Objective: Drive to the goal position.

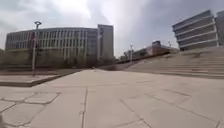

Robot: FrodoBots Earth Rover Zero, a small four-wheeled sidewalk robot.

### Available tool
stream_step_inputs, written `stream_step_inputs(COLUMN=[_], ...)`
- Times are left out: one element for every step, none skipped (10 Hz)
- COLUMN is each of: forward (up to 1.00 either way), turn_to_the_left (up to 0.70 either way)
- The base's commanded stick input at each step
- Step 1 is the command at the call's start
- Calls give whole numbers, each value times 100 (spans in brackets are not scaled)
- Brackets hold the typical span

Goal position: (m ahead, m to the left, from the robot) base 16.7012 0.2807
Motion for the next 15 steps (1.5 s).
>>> stream_step_inputs(forward=[70,70,70,70,70,70,70,70,70,70,70,70,70,70,70], turn_to_the_left=[0,0,0,0,0,0,0,0,0,0,0,0,0,0,0])
